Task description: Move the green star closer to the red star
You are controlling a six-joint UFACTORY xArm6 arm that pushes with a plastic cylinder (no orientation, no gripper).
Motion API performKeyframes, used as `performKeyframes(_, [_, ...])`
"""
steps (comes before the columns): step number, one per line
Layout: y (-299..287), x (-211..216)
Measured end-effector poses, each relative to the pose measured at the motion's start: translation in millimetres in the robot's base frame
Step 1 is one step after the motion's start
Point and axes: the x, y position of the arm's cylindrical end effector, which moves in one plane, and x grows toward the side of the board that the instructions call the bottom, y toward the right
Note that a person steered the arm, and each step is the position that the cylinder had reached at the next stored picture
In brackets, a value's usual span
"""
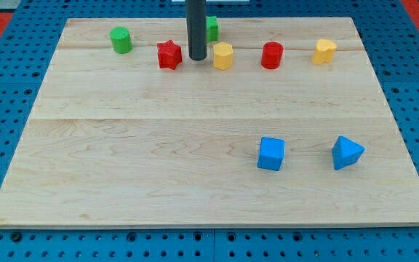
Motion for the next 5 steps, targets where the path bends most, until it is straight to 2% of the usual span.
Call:
performKeyframes(2, [21.6,-33.3])
performKeyframes(4, [88.0,-57.2])
performKeyframes(5, [83.5,-72.9])
